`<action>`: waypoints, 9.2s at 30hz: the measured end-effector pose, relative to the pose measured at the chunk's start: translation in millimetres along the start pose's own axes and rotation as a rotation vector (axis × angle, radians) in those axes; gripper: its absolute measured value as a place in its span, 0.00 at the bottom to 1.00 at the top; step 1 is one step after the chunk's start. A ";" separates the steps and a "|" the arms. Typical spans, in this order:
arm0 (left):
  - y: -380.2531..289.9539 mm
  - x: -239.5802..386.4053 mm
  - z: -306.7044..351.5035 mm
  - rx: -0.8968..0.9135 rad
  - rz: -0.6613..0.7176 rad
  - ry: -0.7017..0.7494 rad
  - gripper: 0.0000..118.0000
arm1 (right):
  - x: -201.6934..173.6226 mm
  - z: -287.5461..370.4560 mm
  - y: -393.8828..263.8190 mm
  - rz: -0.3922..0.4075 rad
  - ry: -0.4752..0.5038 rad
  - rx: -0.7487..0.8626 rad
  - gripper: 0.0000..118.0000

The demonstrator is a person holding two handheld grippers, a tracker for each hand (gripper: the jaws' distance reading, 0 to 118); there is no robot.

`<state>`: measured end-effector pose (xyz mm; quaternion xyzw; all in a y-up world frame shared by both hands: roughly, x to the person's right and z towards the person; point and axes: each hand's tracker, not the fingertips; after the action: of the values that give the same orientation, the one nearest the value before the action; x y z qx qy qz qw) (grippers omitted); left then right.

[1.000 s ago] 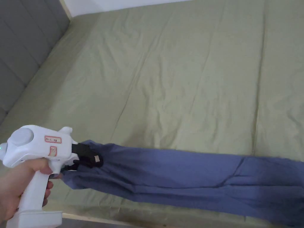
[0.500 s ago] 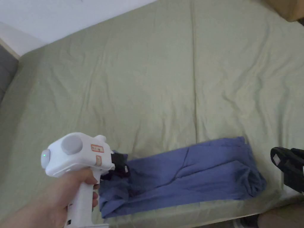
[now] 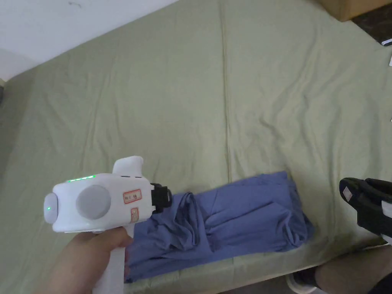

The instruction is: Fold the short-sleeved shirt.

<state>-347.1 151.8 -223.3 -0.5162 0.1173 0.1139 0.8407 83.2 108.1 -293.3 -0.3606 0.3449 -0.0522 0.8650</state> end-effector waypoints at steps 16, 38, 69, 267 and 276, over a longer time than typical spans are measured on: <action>-23.8 22.7 -89.1 -0.098 0.150 -0.101 0.00 | -6.9 6.3 2.3 0.021 -0.061 -0.030 0.00; -129.9 -238.4 -118.3 0.033 0.669 -0.660 1.00 | -89.5 -27.5 18.4 0.262 -0.083 -0.113 0.00; -71.0 -254.1 9.0 -0.035 0.340 -0.308 0.05 | -110.9 -10.4 19.0 0.191 -0.042 -0.083 0.00; 28.9 36.4 254.2 1.111 0.086 0.251 0.00 | -226.5 60.7 222.6 0.320 -0.214 0.566 0.00; 20.1 36.7 253.6 1.136 0.000 0.327 0.56 | -221.0 44.7 219.8 0.280 -0.239 0.528 0.97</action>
<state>-298.4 390.1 -140.2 0.0038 0.2878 -0.0477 0.9565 -90.5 370.7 -292.4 -0.0764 0.2615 0.0222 0.9619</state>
